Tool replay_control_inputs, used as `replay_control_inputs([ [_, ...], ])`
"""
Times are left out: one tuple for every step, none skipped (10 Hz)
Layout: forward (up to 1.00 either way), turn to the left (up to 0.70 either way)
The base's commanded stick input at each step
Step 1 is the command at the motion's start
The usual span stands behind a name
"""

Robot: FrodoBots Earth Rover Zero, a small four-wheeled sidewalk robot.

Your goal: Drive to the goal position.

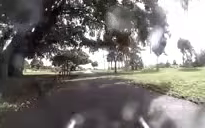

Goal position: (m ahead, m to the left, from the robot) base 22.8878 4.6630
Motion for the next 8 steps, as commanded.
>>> replay_control_inputs([
  [0.85, 0.00],
  [0.85, 0.00],
  [0.85, 0.00],
  [0.85, 0.00],
  [0.85, 0.00],
  [0.85, 0.00],
  [0.85, 0.00],
  [0.85, -0.01],
])
